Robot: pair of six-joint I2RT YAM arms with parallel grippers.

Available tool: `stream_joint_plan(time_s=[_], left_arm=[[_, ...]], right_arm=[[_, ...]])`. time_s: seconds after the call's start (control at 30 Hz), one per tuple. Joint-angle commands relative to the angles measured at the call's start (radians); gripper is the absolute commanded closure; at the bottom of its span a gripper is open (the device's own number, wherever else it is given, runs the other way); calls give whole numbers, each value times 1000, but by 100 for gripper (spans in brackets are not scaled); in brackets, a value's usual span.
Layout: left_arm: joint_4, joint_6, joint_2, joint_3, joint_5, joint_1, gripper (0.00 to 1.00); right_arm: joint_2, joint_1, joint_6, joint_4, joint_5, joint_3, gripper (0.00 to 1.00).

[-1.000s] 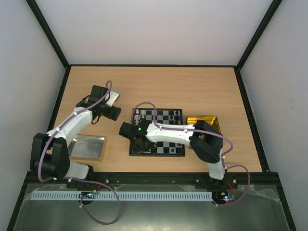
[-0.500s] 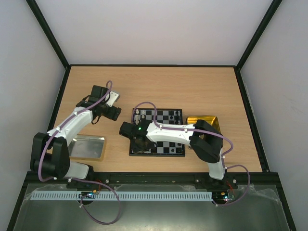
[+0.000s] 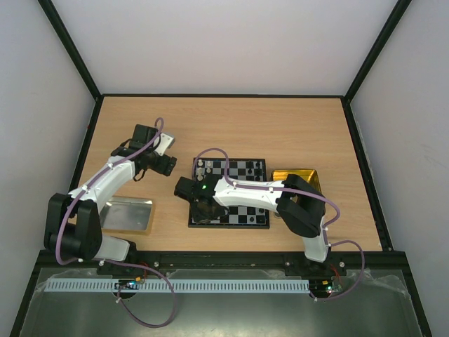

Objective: Set up the chess pieces on the board
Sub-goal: Place the chess piece on the chessboard.

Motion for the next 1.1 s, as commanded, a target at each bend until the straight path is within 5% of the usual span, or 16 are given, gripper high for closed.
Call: stream_joint_plan(time_s=[0.0, 1.07], left_arm=[[6, 6, 18, -2, -5, 6, 10], [6, 3, 23, 0, -10, 4, 10]], right_arm=[[4, -7, 3, 0, 6, -13, 93], [-35, -8, 15, 16, 4, -34, 87]])
